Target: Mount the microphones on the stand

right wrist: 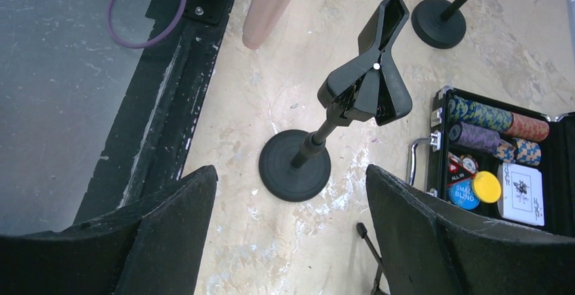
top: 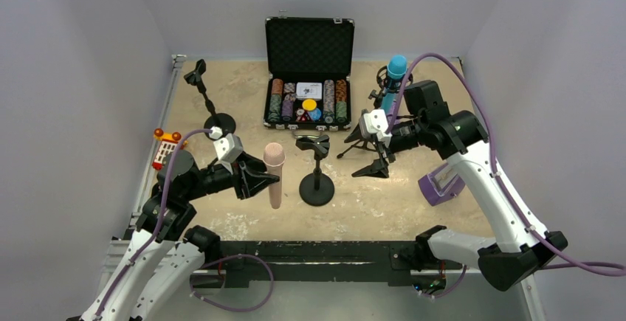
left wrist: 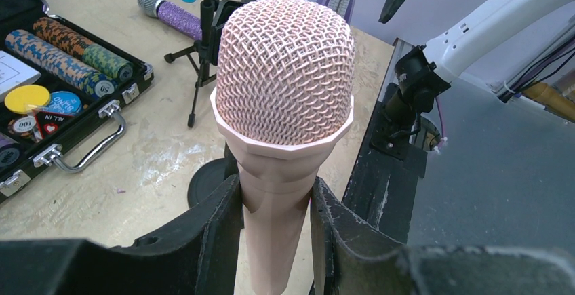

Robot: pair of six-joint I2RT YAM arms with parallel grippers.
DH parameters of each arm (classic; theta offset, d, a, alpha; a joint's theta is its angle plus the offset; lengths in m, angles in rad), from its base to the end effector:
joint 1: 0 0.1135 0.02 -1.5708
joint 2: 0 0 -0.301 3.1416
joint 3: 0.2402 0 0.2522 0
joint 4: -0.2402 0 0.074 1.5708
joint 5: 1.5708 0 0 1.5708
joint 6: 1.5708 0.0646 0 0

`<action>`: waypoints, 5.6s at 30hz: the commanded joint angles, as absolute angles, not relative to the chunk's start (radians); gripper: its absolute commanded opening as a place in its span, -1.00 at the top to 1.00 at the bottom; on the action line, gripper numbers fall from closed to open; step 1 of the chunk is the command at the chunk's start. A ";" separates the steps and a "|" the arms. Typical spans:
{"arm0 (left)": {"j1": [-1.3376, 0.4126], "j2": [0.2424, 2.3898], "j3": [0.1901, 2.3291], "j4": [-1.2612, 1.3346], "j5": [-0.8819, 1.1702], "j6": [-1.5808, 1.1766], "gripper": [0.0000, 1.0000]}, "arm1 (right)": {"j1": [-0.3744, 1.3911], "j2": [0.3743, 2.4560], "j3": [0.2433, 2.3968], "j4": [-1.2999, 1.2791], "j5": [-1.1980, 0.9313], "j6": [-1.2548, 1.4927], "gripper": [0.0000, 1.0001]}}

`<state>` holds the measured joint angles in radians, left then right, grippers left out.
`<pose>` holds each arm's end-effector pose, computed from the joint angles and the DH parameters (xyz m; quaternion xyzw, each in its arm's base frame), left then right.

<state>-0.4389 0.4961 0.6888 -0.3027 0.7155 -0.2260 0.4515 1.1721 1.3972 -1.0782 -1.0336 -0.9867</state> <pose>0.0782 -0.0835 0.3491 0.3064 0.6690 -0.4505 0.5056 0.1548 0.1367 0.4234 -0.6668 0.4982 0.3654 0.4168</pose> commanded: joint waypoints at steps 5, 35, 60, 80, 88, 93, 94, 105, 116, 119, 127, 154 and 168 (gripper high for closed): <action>-0.436 0.492 0.685 -0.238 0.742 -0.245 1.00 | 0.458 1.172 1.438 -1.067 -1.044 -0.966 -0.67; -0.436 0.567 0.805 -0.250 0.674 -0.164 1.00 | 0.533 1.312 1.539 -0.814 -0.987 -0.653 -0.68; -0.436 0.723 0.909 -0.033 0.568 -0.165 1.00 | 0.629 1.364 1.433 -0.711 -0.887 -0.579 -0.43; -0.443 0.834 0.868 0.203 0.746 -0.304 1.00 | 0.630 1.335 1.416 -0.723 -0.965 -0.590 1.00; -0.492 0.900 0.858 0.223 0.762 -0.315 1.00 | 0.630 1.335 1.411 -0.711 -0.967 -0.566 1.00; -0.530 0.935 0.878 0.173 0.763 -0.272 1.00 | 0.630 1.340 1.411 -0.713 -0.979 -0.558 1.00; -0.535 0.940 0.886 0.156 0.760 -0.257 1.00 | 0.630 1.342 1.413 -0.717 -0.981 -0.557 1.00; -0.548 0.946 0.954 0.007 0.736 -0.171 1.00 | 0.630 1.340 1.446 -0.752 -1.042 -0.528 -0.46; -0.548 0.939 0.965 0.006 0.729 -0.204 0.69 | 0.612 1.285 1.454 -0.756 -1.066 -0.518 -0.89; -0.547 0.935 0.968 0.008 0.726 -0.224 0.09 | 0.597 1.267 1.443 -0.756 -1.073 -0.522 -0.89; -0.545 0.864 0.955 0.002 0.654 -0.227 -0.76 | 0.565 1.208 1.390 -0.749 -1.099 -0.532 -0.90; -0.542 0.310 0.499 -0.298 0.202 -0.471 -0.99 | 0.227 0.902 0.964 -0.786 -1.315 -0.694 -0.94; -0.543 0.392 0.388 -0.179 0.234 -0.564 -0.99 | 0.150 0.866 0.772 -0.678 -1.360 -0.729 -0.93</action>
